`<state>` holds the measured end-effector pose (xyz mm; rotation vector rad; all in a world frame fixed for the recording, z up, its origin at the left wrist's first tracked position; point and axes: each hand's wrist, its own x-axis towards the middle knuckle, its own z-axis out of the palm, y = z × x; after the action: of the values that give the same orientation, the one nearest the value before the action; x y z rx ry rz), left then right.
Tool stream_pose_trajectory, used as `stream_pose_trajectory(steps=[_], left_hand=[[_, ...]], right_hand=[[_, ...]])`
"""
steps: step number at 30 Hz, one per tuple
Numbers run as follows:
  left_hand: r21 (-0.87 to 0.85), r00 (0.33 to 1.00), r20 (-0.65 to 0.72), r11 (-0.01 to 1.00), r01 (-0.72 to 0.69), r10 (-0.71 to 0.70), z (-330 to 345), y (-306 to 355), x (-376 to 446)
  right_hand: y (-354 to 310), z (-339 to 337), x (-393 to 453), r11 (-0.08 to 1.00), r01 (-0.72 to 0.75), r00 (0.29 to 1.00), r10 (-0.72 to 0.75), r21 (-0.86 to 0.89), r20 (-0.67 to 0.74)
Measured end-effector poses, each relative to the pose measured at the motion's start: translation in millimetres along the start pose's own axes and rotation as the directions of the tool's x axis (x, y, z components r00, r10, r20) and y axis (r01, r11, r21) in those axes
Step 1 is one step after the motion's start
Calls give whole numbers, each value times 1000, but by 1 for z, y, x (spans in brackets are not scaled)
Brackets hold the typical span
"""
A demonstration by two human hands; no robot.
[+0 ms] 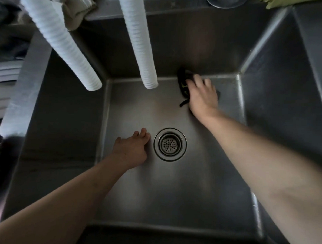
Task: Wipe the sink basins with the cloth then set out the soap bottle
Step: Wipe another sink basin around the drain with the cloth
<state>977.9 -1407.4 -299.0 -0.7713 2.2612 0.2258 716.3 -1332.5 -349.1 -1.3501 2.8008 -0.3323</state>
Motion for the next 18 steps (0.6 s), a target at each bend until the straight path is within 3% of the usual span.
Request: stream_pose_trajectory(steps=[4,7,10,15,18], left_hand=[[15,1000,-1,1000,-13,13,-1,-1,0],[25,1000,-26,1000,-9,10,3,3,-2],[34,1000,-29,999,-3,4,2,6,-2],[40,1000,-15,999,14,-14,3,8,-2],[31,1000,-16,999,16,-15,3,9,-1]], right_hand=[[12,4,-11,984,-178,983,179,30,-43],[-6,8,-17,977,-203,979,204,65,-14],[-23,9,-17,991,-104,993,98,86,70],[-47,13,-8,971,191,967,-212,147,141],[-40,10,-3,963,253,949,-266,98,166]])
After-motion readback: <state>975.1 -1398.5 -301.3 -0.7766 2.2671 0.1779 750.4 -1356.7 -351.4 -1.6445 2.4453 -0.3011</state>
